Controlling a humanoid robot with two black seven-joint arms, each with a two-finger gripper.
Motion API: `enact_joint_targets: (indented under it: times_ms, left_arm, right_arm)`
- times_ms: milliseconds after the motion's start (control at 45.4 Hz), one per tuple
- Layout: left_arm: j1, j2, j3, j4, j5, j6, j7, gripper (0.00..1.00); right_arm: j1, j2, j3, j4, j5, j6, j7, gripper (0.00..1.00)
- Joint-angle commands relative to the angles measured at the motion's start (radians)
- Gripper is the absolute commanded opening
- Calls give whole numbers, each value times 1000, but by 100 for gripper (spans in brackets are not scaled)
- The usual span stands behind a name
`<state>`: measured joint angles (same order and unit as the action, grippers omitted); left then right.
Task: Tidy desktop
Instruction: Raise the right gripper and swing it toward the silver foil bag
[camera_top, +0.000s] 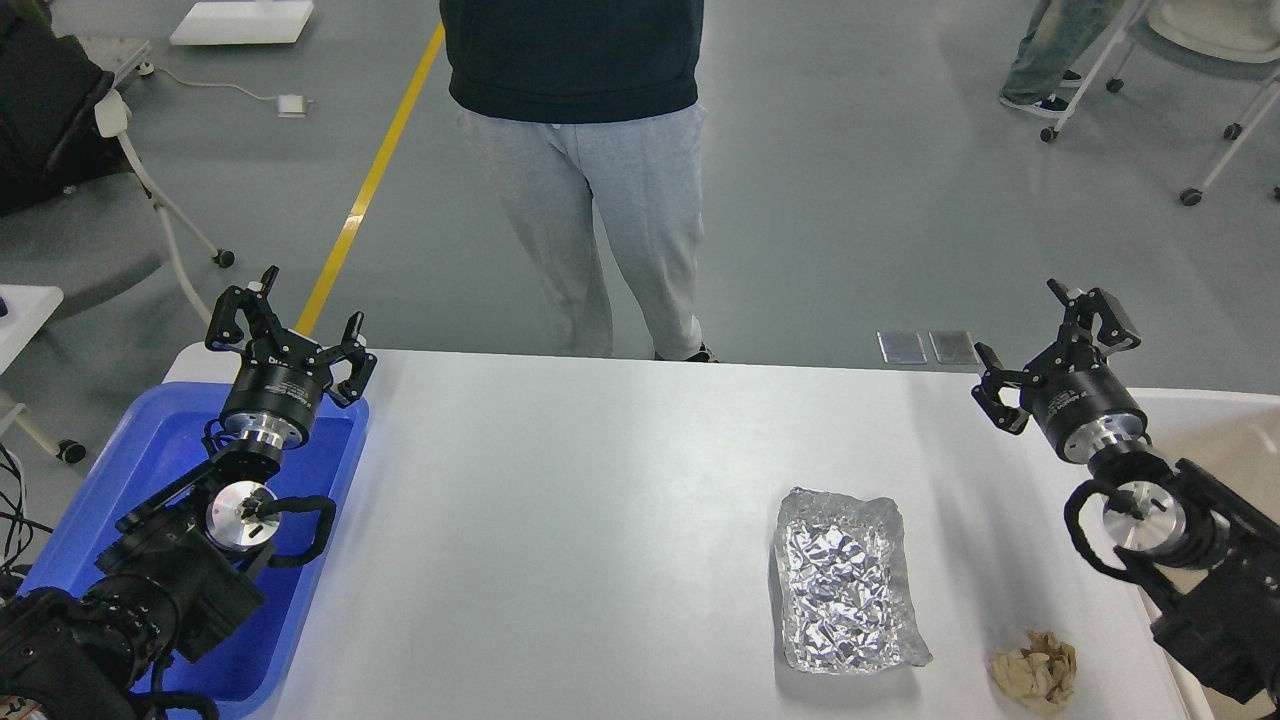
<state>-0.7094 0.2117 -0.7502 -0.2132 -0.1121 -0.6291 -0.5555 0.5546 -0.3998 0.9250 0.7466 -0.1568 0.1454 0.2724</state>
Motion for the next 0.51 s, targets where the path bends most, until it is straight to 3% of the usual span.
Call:
enact_joint_targets:
  times_ms: [0,176,374,484]
  left_arm:
    - [1,0,0,0,0,0,0,100]
    - [-1,0,0,0,0,0,0,100]
    - [1,0,0,0,0,0,0,100]
    - [1,0,0,0,0,0,-1,100]
  right_arm:
    - [19,-115,-103,149,-52,5,-99,100]
    - [73,-234,-259,299,-233,8,-99,100]
    - [114,-327,-383,470,-736,-9,-98,100]
    - [114,-323,-428,482,-941,-84,-95,99]
